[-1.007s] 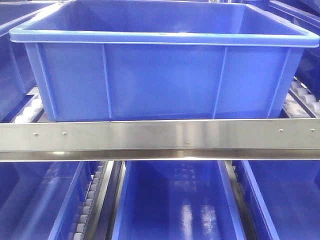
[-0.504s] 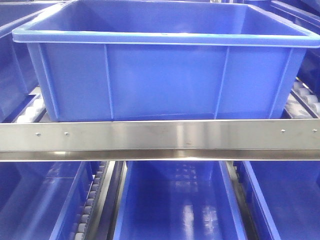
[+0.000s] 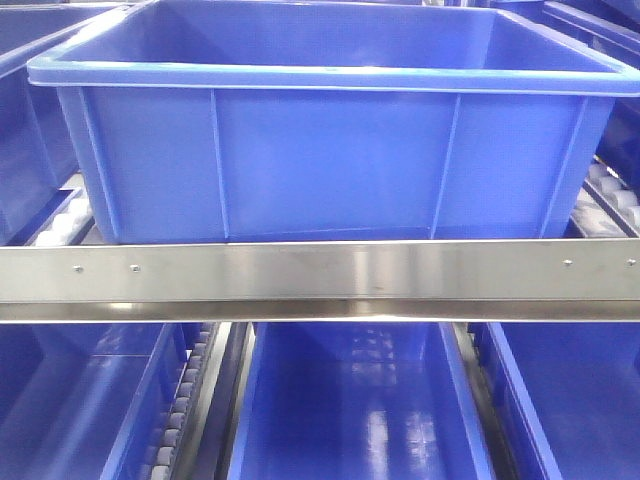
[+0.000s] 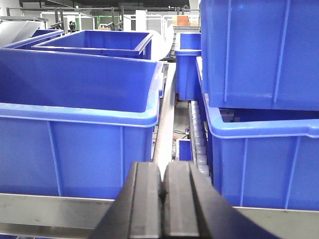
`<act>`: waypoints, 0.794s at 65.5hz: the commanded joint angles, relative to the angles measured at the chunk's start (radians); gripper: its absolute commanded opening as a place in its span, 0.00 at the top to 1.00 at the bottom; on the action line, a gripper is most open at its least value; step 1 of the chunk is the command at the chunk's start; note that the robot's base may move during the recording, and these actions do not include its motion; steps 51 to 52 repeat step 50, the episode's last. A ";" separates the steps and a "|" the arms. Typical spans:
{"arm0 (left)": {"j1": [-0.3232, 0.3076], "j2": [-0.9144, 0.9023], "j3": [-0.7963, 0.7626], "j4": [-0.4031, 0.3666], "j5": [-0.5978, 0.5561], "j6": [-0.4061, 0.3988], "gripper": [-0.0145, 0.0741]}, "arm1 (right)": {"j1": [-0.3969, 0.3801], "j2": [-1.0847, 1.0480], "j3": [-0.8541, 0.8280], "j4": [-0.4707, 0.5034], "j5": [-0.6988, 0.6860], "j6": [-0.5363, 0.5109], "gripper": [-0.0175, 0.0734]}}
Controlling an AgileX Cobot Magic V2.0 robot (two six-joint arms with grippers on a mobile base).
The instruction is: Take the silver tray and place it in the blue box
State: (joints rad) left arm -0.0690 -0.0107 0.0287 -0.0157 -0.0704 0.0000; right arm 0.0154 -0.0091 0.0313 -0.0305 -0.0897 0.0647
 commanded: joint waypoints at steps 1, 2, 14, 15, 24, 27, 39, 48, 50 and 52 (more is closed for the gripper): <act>-0.007 -0.021 -0.002 0.002 -0.087 -0.005 0.95 | -0.007 -0.021 0.002 0.001 -0.083 -0.011 0.75; -0.007 -0.021 -0.002 0.002 -0.089 -0.005 0.95 | -0.007 -0.021 0.002 0.001 -0.083 -0.011 0.75; -0.007 -0.021 -0.002 0.002 -0.088 -0.005 0.95 | -0.007 -0.021 0.002 0.001 -0.083 -0.011 0.75; -0.007 -0.021 -0.002 0.002 -0.088 -0.005 0.95 | -0.007 -0.021 0.002 0.001 -0.083 -0.011 0.75; -0.007 -0.021 -0.002 0.002 -0.088 -0.005 0.95 | -0.007 -0.021 0.002 0.001 -0.083 -0.011 0.75; -0.007 -0.021 -0.002 0.002 -0.088 -0.005 0.95 | -0.007 -0.021 0.002 0.001 -0.083 -0.011 0.75; -0.007 -0.021 -0.002 0.002 -0.088 -0.005 0.95 | -0.007 -0.021 0.002 0.001 -0.083 -0.011 0.75; -0.007 -0.021 -0.002 0.002 -0.088 -0.005 0.95 | -0.007 -0.021 0.002 0.001 -0.083 -0.011 0.75; -0.007 -0.021 -0.002 0.002 -0.088 -0.005 0.95 | -0.007 -0.021 0.002 0.001 -0.083 -0.011 0.75; -0.007 -0.021 -0.002 0.002 -0.088 -0.005 0.95 | -0.007 -0.021 0.002 0.001 -0.083 -0.011 0.75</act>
